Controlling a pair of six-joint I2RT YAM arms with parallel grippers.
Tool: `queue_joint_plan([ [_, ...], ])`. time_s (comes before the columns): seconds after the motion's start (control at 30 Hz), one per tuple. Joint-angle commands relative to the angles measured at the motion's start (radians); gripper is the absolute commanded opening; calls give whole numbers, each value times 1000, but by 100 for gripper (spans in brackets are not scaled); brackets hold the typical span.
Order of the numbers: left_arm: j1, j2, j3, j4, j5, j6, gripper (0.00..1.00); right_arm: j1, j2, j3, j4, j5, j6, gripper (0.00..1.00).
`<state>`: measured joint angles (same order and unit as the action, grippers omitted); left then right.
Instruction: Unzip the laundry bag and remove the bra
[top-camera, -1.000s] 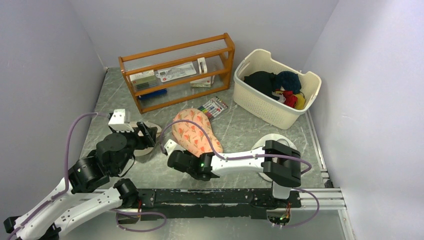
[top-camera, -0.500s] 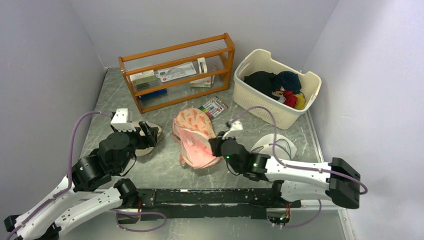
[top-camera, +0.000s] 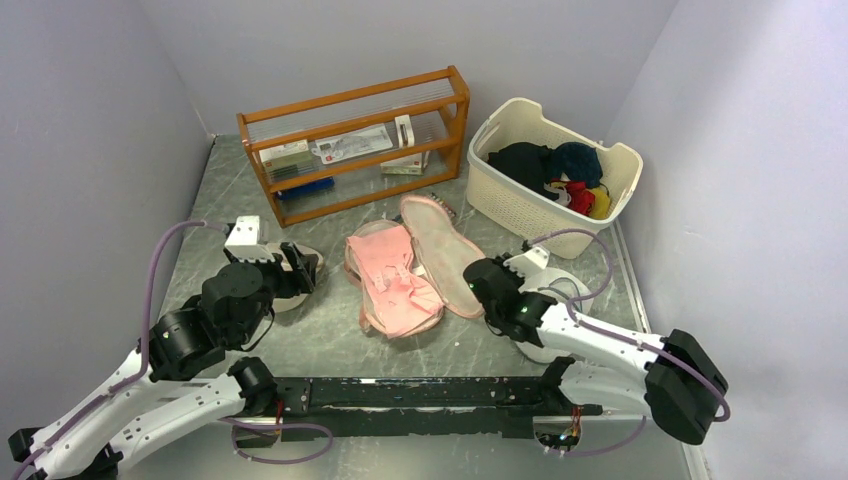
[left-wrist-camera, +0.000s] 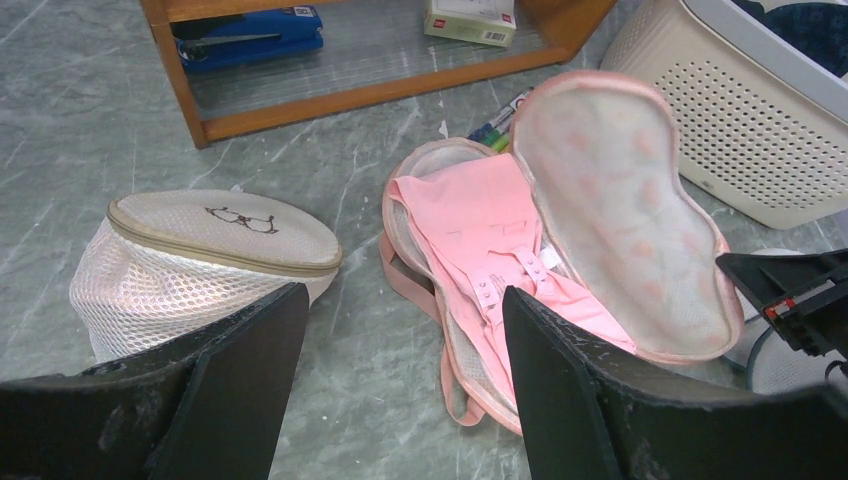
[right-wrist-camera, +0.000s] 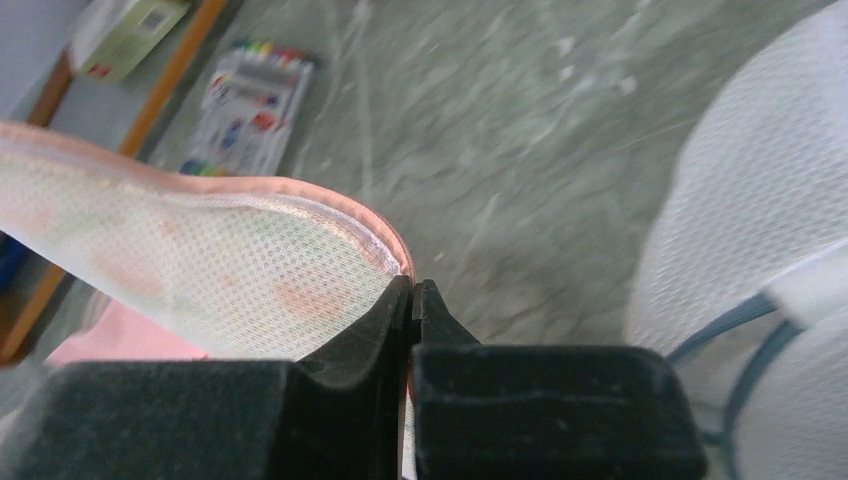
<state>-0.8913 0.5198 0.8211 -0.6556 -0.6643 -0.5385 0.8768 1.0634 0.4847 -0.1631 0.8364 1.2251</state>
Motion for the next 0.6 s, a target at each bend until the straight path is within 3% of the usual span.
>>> queue_joint_plan([
  [0.0, 7, 3, -8, 24, 3, 13, 82, -102, 36, -21, -42, 102, -60, 0],
  [0.23, 7, 7, -8, 23, 6, 14, 82, -329, 115, -74, 21, -17, -163, 13],
  [0.33, 7, 6, -10, 24, 7, 15, 82, -341, 90, -68, -7, 20, -191, 30],
  [0.57, 6, 21, -10, 28, 15, 20, 82, -341, -50, -80, 86, -49, -478, 61],
])
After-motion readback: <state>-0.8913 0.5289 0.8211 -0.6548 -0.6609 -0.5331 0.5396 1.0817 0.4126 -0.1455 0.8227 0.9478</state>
